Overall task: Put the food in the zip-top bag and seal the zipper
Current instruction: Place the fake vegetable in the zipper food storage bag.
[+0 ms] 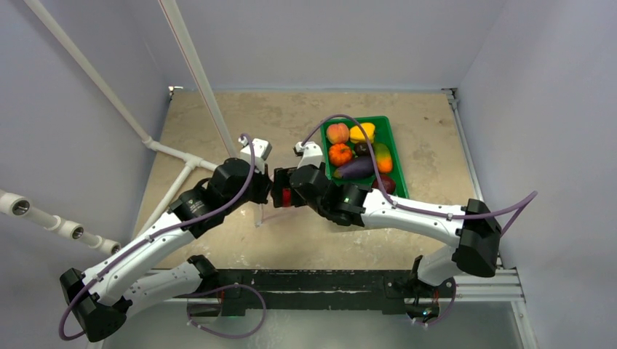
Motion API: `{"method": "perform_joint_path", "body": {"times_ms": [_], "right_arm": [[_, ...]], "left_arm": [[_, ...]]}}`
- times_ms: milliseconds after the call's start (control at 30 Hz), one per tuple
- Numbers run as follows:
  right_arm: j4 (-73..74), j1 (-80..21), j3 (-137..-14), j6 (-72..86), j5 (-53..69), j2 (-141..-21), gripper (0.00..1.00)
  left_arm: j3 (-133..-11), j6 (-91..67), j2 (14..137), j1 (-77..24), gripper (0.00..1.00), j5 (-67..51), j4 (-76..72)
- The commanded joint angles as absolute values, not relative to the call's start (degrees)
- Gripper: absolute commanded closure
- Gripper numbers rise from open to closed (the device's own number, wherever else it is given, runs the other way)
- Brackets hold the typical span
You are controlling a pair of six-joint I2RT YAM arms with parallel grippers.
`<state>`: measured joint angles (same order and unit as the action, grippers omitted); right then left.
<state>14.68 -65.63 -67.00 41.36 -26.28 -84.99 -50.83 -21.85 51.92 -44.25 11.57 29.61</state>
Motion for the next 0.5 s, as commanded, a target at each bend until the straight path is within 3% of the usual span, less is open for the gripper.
{"method": "perform_joint_path", "body": {"times_ms": [0, 467], "right_arm": [[13.6, -65.9, -68.2, 43.3, -29.2, -82.2, 0.01], [24.6, -65.8, -72.2, 45.3, -33.7, -75.2, 0.03]], "left_arm": [[-50.7, -22.0, 51.2, -44.2, 1.0, 10.6, 27.3], [-50.8, -22.1, 51.3, -44.2, 1.0, 10.8, 27.4]]}}
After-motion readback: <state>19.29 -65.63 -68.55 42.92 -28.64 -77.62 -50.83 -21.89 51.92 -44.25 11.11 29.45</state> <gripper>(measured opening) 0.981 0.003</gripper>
